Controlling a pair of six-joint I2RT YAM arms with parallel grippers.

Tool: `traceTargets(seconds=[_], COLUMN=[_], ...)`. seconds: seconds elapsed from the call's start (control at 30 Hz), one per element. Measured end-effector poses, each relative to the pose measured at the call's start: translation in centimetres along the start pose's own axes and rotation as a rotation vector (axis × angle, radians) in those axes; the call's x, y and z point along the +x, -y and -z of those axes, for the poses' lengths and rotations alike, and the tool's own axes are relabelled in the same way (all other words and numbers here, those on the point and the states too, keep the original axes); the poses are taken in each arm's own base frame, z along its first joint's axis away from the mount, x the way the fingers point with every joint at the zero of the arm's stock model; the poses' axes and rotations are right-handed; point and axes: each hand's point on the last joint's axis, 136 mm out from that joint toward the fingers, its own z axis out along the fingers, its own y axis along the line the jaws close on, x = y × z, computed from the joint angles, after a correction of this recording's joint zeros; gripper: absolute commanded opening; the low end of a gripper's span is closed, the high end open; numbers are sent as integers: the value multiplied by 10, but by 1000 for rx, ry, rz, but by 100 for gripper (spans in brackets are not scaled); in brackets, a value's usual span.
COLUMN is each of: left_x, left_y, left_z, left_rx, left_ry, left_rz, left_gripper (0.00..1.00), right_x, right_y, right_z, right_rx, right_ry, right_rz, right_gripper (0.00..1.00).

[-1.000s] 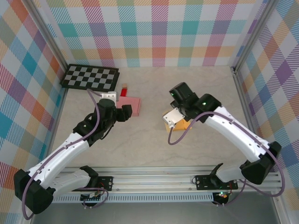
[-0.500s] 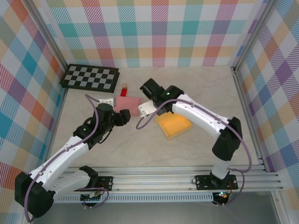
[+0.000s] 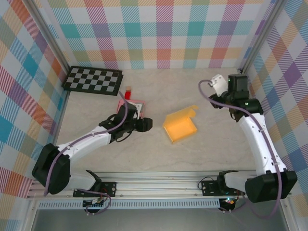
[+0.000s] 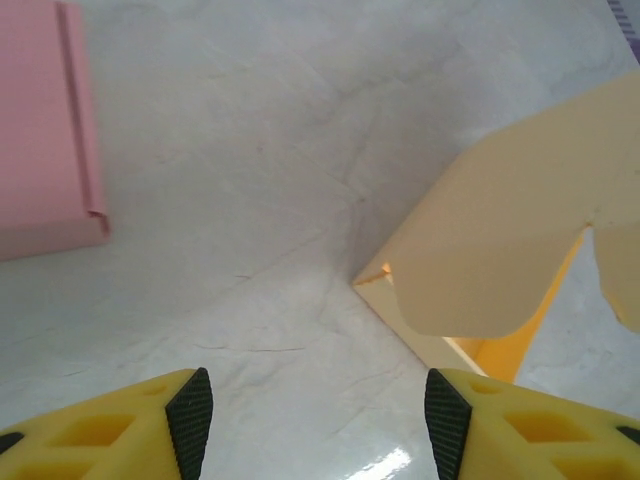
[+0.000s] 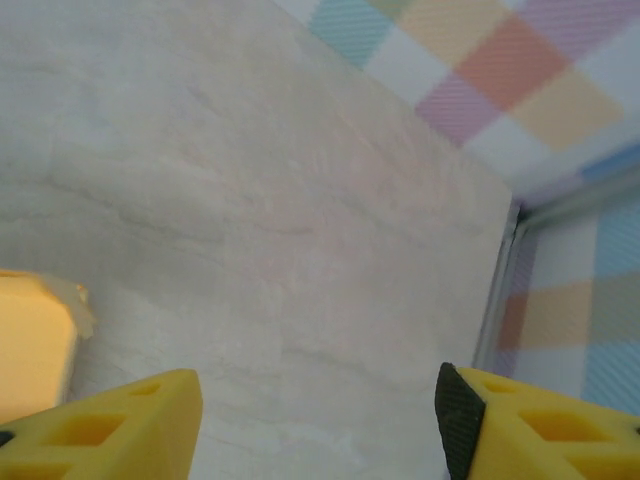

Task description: Fold the paper box

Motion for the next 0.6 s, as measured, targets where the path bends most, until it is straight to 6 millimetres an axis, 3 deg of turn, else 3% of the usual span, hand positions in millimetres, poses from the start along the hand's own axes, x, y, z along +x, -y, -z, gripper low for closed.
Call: traceTargets(seconds=[0.07, 0.17, 0.33, 0.43, 0.6], left_x=[-2, -12, -12, -11, -18], left_y=[5, -1, -10, -12, -3], left_z=[-3, -4, -4, -4, -21], left_rx=[-15, -88, -148, -170, -179], left_ry=[-11, -2, 27, 39, 44], left_rz=[60, 229, 511, 659, 829], left_gripper=[64, 72, 75, 74, 88], right_x=[14, 22, 34, 39, 23], right_y=[9, 6, -36, -55, -71], right_z=[-17, -50, -98, -107, -113], right_rx=[-11, -92, -294, -375, -499], right_ry=[-52, -135, -257, -309, -312], right_rz=[-216, -507, -851, -1000, -1136], right_gripper=[65, 68, 62, 60, 66])
